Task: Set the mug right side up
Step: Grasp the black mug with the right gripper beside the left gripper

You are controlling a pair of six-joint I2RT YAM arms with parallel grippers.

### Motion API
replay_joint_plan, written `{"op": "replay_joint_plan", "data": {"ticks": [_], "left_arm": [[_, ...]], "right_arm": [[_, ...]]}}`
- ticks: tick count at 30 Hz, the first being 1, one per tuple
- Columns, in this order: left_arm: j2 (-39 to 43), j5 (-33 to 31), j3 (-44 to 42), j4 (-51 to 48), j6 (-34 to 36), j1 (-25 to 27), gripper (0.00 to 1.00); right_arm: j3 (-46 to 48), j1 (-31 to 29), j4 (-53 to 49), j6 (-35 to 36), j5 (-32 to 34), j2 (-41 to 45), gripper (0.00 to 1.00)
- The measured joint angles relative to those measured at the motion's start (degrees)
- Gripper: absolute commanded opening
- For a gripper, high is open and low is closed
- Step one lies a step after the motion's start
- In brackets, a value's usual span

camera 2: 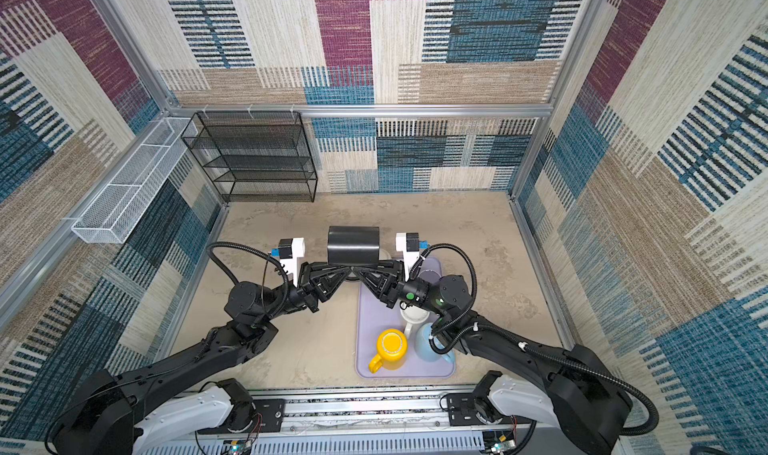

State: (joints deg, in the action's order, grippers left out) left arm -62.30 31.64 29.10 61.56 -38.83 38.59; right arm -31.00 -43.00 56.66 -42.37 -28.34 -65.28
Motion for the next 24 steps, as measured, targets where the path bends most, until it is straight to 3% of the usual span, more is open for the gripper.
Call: {"op": "replay_joint_plan", "data": {"ticks": [8,16,19,21,24], "left_arm": [[-1.4,0.4,0.0,2.4,-1.9,0.0,0.0],[-2.0,1.3,0.0,2.9,-1.9,0.0,0.0],[-1.9,1.7,0.7,1.8,-1.9,0.0,0.06],[-1.6,1.8,1.2,0.6,-1.9,0.0,0.19],[-1.3,2.3,1.2,-0.4,-0.5,0.0,0.28]], "right_arm": [[0.0,0.0,-1.5,1.9,0.9,0.6,0.0],[0.0,-0.1,-4.8,2.4,1.7,2.7,0.0],[0.0,-0.1,-5.4,2.6,2.0,3.1,0.0],[0.0,-0.1,-5.6,2.6,2.4,3.4,0.0],[0.0,-0.1,-6.6,1.7,2.6,3.7,0.0]]}}
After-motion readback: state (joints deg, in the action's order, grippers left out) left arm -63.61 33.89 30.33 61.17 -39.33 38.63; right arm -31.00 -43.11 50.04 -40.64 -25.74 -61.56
